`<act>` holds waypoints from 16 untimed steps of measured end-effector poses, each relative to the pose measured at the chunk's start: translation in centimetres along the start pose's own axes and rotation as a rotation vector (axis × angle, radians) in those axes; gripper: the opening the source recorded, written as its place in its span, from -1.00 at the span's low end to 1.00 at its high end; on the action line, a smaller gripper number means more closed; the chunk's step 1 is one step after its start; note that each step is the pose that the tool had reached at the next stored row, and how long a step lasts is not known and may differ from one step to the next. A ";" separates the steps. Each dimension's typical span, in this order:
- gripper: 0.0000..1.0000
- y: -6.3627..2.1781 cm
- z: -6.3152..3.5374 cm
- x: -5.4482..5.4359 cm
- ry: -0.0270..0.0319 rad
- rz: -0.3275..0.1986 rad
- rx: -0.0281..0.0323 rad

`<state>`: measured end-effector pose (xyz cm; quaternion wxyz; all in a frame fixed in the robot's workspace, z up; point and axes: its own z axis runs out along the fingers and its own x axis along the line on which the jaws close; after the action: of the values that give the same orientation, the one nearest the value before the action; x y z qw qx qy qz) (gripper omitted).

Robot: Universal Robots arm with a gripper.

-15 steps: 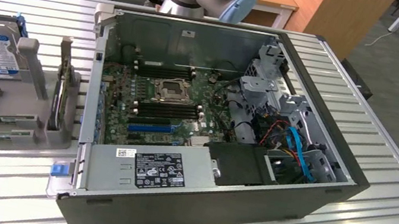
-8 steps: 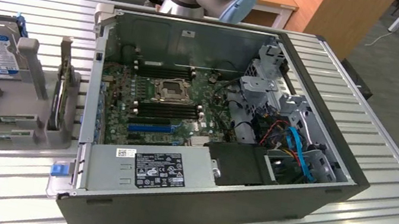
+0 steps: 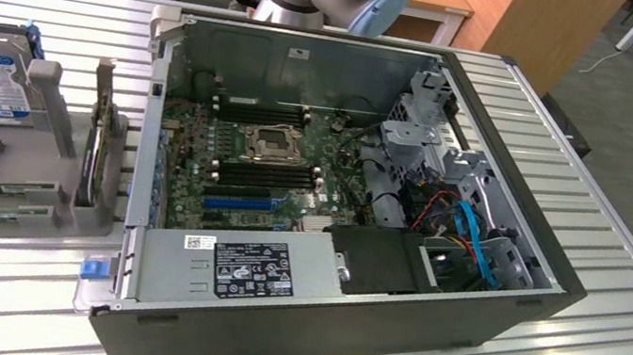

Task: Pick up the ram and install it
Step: 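Pick up the ram and move it above insertion slot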

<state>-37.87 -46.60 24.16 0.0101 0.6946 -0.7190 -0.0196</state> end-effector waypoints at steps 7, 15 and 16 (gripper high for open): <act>-0.41 -0.01 0.25 0.0 -0.0002 0.000 0.0002; -0.41 -0.04 1.06 0.0 0.0002 0.000 -0.0002; -0.41 -0.04 1.06 0.0 0.0002 0.000 -0.0002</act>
<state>-37.87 -46.63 23.10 0.0103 0.6946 -0.7190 -0.0197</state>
